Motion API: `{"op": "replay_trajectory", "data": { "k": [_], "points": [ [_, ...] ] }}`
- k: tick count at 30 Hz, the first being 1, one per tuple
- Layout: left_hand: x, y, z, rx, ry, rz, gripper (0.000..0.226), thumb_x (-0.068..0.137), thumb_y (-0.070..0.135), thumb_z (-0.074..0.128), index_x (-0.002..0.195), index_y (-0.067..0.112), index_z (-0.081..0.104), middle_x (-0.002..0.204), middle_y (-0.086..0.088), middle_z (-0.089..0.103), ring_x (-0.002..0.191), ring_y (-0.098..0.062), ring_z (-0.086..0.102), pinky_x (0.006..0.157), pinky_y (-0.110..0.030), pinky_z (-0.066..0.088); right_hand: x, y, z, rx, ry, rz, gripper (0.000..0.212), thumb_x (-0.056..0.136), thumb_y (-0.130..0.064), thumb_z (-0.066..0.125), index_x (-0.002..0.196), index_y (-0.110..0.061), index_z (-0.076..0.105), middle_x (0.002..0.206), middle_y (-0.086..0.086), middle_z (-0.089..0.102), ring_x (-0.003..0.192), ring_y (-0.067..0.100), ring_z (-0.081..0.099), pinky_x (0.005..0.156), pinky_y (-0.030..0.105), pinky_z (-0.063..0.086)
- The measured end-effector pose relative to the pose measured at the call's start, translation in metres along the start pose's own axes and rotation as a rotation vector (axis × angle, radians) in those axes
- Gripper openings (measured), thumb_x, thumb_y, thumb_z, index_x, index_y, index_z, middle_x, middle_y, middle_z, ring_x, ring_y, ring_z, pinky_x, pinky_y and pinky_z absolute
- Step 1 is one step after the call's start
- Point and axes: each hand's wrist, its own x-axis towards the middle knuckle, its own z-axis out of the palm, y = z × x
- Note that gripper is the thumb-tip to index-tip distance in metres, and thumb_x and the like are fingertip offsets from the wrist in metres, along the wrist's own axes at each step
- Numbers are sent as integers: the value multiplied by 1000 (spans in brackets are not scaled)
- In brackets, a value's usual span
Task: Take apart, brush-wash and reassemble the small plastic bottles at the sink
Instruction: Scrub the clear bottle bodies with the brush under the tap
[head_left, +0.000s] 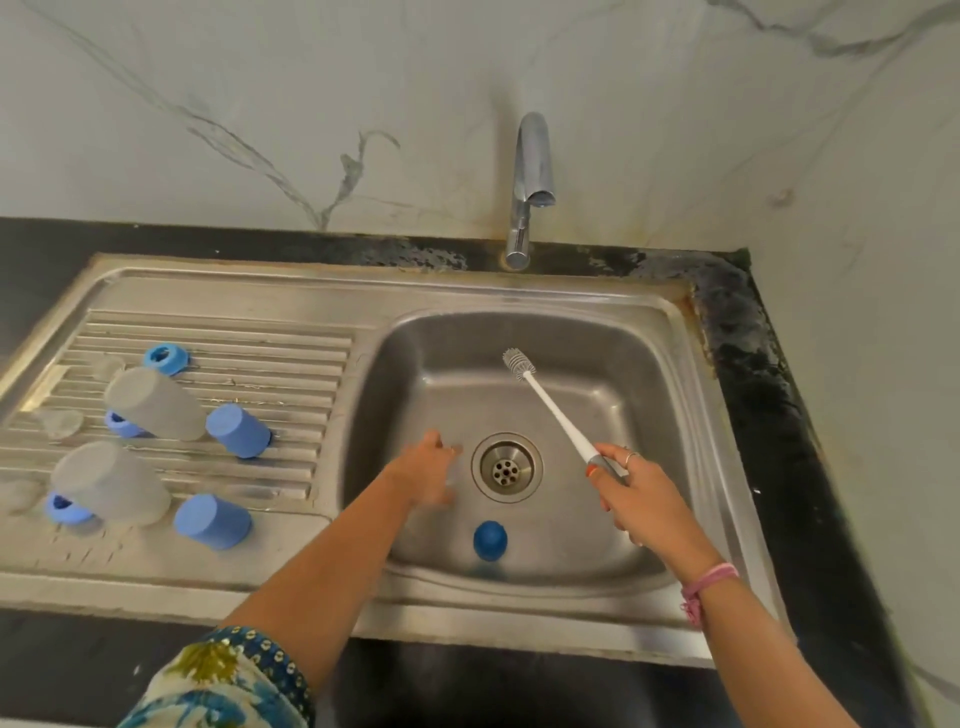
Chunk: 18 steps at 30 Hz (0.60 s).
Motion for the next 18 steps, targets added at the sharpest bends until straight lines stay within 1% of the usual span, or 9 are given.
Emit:
{"op": "replay_trajectory", "data": {
  "k": [3,4,6,8,10,12,13,14,18],
  "points": [
    [-1,-3,-49,-162,160,75,85,89,44,60,155,17,16,153,-16,29,135,-34,40,111,-38,34,-2,-5,-4,59,41,-21,18,96,-29,54,112,-38,54,72,-4,58,54,8,48,49,22,36],
    [-1,-2,-68,-207,204,96,86,88,45,60,155,20,13,152,-16,34,137,-32,39,111,-39,34,-2,-6,-5,79,58,-24,19,96,-29,54,113,-37,55,71,-3,58,53,8,48,49,23,37],
    [-1,6,-106,-254,278,139,89,87,45,60,155,29,5,137,-16,54,130,-30,47,106,-40,39,-1,-8,-7,119,101,-15,22,95,-30,55,117,-36,56,70,-1,58,52,9,48,49,25,37],
    [4,16,-138,-264,332,139,87,89,45,58,154,34,1,119,-15,65,115,-30,57,94,-36,45,1,-10,-7,150,126,-13,25,95,-31,55,119,-37,55,69,0,58,51,10,48,47,25,38],
    [10,27,-163,-253,362,126,85,91,44,55,155,34,0,100,-13,67,103,-31,62,83,-33,45,-1,-14,-7,177,136,-32,25,95,-30,55,119,-37,54,68,1,58,50,8,47,44,22,37],
    [20,36,-182,-217,367,121,85,91,44,53,155,35,-2,84,-7,61,94,-31,63,82,-35,46,-2,-20,-8,206,149,-60,23,96,-28,55,117,-38,54,67,3,56,49,8,45,42,19,36],
    [26,39,-189,-185,356,110,84,91,45,52,154,36,-3,85,-7,60,93,-31,62,84,-36,48,-2,-23,-9,222,159,-69,22,96,-28,55,116,-38,54,67,3,55,48,8,44,41,19,35],
    [31,41,-195,-150,342,95,84,91,47,51,154,37,-4,90,-8,60,94,-32,62,85,-37,48,-1,-26,-10,233,169,-74,22,96,-28,54,116,-38,54,67,4,55,49,9,43,41,19,35],
    [49,51,-211,-42,328,50,80,91,48,48,153,42,-2,118,-13,58,100,-33,58,85,-39,47,9,-37,-12,262,195,-82,21,98,-27,53,115,-38,54,70,8,54,52,12,43,43,22,37]
  ]
}}
